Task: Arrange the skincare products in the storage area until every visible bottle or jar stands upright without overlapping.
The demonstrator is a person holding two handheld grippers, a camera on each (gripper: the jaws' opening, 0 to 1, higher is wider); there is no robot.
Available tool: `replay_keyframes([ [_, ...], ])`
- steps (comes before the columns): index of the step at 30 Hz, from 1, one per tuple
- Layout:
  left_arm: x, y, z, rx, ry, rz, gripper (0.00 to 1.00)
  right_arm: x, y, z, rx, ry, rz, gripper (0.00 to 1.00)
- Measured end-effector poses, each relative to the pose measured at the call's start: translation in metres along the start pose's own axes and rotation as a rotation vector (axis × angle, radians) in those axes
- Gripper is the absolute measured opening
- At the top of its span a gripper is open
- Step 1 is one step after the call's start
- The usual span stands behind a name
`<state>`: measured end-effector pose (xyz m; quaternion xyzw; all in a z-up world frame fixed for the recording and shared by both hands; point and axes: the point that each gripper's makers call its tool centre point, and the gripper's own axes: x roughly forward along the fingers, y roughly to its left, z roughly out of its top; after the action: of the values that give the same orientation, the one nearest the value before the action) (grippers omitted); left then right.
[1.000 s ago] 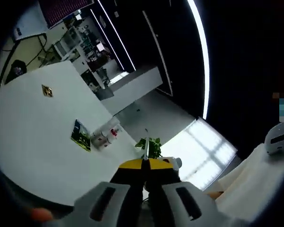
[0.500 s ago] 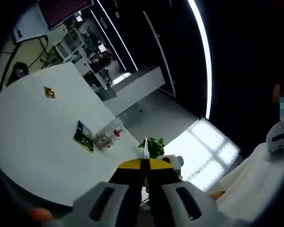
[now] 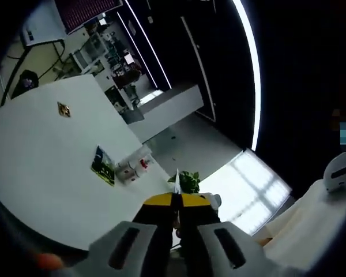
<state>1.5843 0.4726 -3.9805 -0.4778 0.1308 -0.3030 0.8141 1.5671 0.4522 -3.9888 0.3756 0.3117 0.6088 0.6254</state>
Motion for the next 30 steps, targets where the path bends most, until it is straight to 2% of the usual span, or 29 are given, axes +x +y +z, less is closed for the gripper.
replay_keyframes([
  [6,-0.003,0.005,0.007,-0.027,-0.04,0.011,0.0,0.009,0.003,0.004,0.024,0.016,-0.015,0.0],
  [12,-0.004,0.012,0.013,-0.047,-0.071,0.047,0.0,0.015,-0.003,0.007,0.032,0.055,-0.065,0.0],
  [18,-0.006,0.02,0.017,-0.064,-0.086,0.071,0.0,0.022,-0.009,0.009,0.07,0.072,-0.124,0.0],
  [27,-0.008,0.03,0.025,-0.11,-0.104,0.11,0.0,0.033,-0.019,0.02,0.072,0.064,-0.215,0.0],
  [30,-0.009,0.032,0.031,-0.108,-0.092,0.125,0.0,0.038,-0.021,0.023,0.069,0.062,-0.232,0.0],
])
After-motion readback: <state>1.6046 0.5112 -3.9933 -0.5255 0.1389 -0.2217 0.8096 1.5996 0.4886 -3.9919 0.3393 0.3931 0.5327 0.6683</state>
